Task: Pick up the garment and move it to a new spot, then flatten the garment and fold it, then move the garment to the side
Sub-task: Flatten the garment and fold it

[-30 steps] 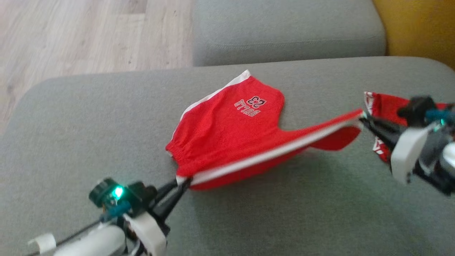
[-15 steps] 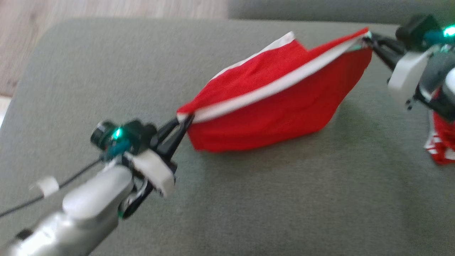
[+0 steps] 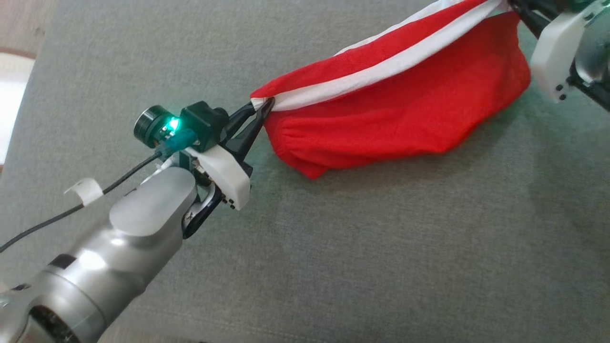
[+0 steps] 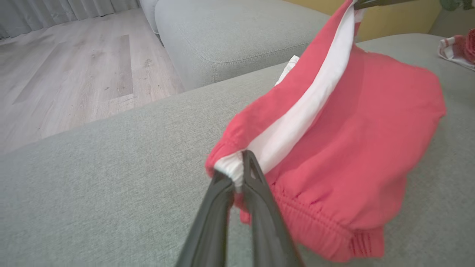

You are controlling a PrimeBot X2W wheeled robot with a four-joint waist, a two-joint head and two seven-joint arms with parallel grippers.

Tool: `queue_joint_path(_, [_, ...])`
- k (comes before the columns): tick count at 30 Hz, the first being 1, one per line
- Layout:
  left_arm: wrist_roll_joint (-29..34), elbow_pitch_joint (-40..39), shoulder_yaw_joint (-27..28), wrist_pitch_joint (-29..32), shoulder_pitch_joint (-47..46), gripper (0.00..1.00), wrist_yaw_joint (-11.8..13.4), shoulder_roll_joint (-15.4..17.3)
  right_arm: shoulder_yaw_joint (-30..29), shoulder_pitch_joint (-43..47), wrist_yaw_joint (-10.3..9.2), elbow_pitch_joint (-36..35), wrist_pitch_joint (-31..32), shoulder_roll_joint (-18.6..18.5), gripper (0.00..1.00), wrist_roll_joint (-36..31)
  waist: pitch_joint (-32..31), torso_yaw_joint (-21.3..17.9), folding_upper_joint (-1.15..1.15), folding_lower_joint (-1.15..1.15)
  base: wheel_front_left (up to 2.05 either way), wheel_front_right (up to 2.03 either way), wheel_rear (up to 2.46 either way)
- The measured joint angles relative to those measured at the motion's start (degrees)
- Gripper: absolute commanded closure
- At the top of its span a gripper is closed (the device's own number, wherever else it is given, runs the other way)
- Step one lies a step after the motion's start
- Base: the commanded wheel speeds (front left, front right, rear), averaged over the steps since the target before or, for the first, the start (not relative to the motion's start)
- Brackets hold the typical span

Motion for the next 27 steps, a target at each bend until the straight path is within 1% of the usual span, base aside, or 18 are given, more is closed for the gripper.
queue_joint_path(1, [0.14, 0.90, 0.00, -0.23, -0.26, 1.00, -0.42, -0.47, 0.20, 0.01, 0.00, 0.41, 0.12, 0.26, 1.00, 0.00, 0.44, 0.35, 0.00, 0.00, 0.00, 0.00, 0.00])
queue_joint_path(4, [0.27, 3.30, 0.01, -0.94, -0.55, 1.00, -0.53, -1.65, 0.24, -0.25, -0.01, 1.26, 0.29, 0.90, 1.00, -0.33, 1.70, 0.99, 0.00, -0.02, 0.00, 0.00, 0.00])
queue_joint_path(6, [0.29, 5.20, -0.01, -1.30, -0.86, 1.00, -1.47, -2.93, 0.25, -0.55, -0.01, 1.63, 0.78, 1.46, 1.00, -1.72, 2.39, 1.60, 0.00, -0.02, 0.00, 0.00, 0.00])
queue_joint_path(12, [0.29, 8.23, -0.09, -2.02, -2.37, 1.00, -2.25, -5.02, 0.25, -0.68, -0.01, 2.98, 0.86, 1.55, 1.00, -2.09, 3.07, 2.40, 0.00, -0.02, 0.00, 0.00, 0.00])
queue_joint_path(13, [0.29, 8.62, -0.09, -2.22, -2.52, 0.96, -2.33, -5.34, 0.25, -0.73, 0.00, 3.27, 0.85, 1.58, 0.69, -2.04, 3.16, 2.47, 0.00, -0.02, 0.00, 0.00, 0.00])
queue_joint_path(14, [0.29, 8.95, -0.08, -2.47, -2.57, 0.75, -2.44, -5.58, 0.25, -0.81, 0.00, 3.61, 0.80, 1.69, 0.00, -1.90, 3.23, 2.53, 0.00, -0.02, 0.00, 0.00, 0.00])
queue_joint_path(15, [0.29, 9.34, -0.08, -2.50, -2.57, 0.40, -2.45, -5.83, 0.25, -0.88, -0.01, 4.17, 0.69, 1.90, 0.00, -1.35, 3.30, 2.57, 0.00, -0.02, 0.00, 0.00, 0.00])
queue_joint_path(16, [0.29, 9.89, -0.05, -2.52, -2.58, 0.00, -2.48, -6.10, 0.25, -0.90, -0.01, 4.80, 0.91, 2.21, 0.00, -0.70, 3.32, 2.56, 0.00, -0.02, 0.00, 0.00, 0.00])
queue_joint_path(19, [0.29, 11.55, -0.05, -2.52, -2.60, 0.00, -2.91, -6.65, 0.25, -1.01, 0.00, 5.06, 2.09, 3.04, 0.00, -0.65, 3.41, 2.36, 0.00, -0.02, 0.00, 0.00, 0.00])
queue_joint_path(23, [0.29, 13.25, 0.07, -2.97, -2.72, 0.00, -2.92, -7.12, 0.29, -2.89, -0.01, 8.14, -1.26, 4.69, 0.00, -0.13, 3.25, 1.87, 0.00, -0.02, 0.00, 0.00, 0.00])
queue_joint_path(27, [0.29, 14.60, 0.92, -3.02, -2.68, 0.00, -2.94, -7.02, 0.21, -3.27, -0.01, 10.45, -3.78, 5.70, 0.00, 2.15, 2.11, 0.99, 0.00, -0.02, 0.00, 0.00, 0.00])
